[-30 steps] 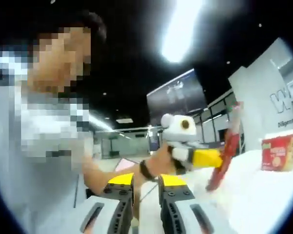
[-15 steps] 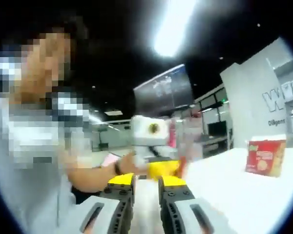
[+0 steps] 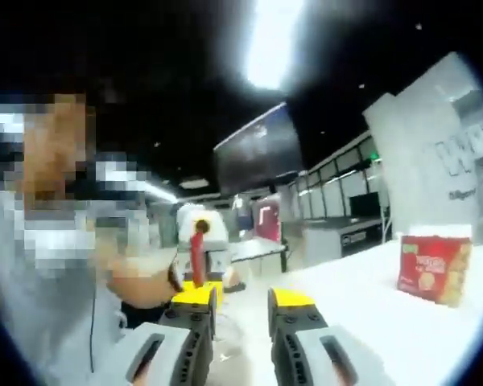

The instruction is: Tear open the coffee pouch, take out the coffee, and pour the coffee from the pouch into the cup

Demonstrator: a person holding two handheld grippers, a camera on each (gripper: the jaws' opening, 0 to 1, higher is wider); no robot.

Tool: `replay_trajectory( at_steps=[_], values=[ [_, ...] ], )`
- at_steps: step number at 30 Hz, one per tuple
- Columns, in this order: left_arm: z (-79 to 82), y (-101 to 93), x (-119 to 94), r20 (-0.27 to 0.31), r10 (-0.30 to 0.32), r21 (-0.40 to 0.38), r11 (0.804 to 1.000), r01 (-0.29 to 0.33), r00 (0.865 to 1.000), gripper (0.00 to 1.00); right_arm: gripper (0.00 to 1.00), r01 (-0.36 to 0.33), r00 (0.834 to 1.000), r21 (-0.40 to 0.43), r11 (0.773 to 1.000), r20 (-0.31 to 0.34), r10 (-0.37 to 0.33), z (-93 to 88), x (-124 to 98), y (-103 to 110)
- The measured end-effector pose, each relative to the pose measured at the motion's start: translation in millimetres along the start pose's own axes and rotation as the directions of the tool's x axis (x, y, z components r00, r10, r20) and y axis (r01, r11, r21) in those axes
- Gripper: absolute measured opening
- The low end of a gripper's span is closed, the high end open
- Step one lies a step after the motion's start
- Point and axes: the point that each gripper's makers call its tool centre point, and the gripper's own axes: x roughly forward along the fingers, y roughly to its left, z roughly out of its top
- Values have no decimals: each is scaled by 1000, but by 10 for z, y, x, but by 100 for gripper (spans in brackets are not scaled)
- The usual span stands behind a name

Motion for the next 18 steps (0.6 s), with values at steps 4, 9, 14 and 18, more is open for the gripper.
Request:
replay_trajectory(
  at_steps=[4,9,14,18],
  values=[
    [47,-15,31,-4,-9,6,1000,9,1000,3,29,-48,998,-51,998,-43,46,135,30,212],
    [88,-16,38,2,-6,13,1000,6,1000,3,29,-42,994,-119,992,-105,30,155,-30,273],
    [97,-12,22,0,0,14,1000,0,1000,3,33,-106,984,-146,984,-160,82,45,-22,465],
    [85,-25,57,-9,-3,17,1000,3,1000,3,33,-62,989,-153,986,-142,40,81,68,420]
  ],
)
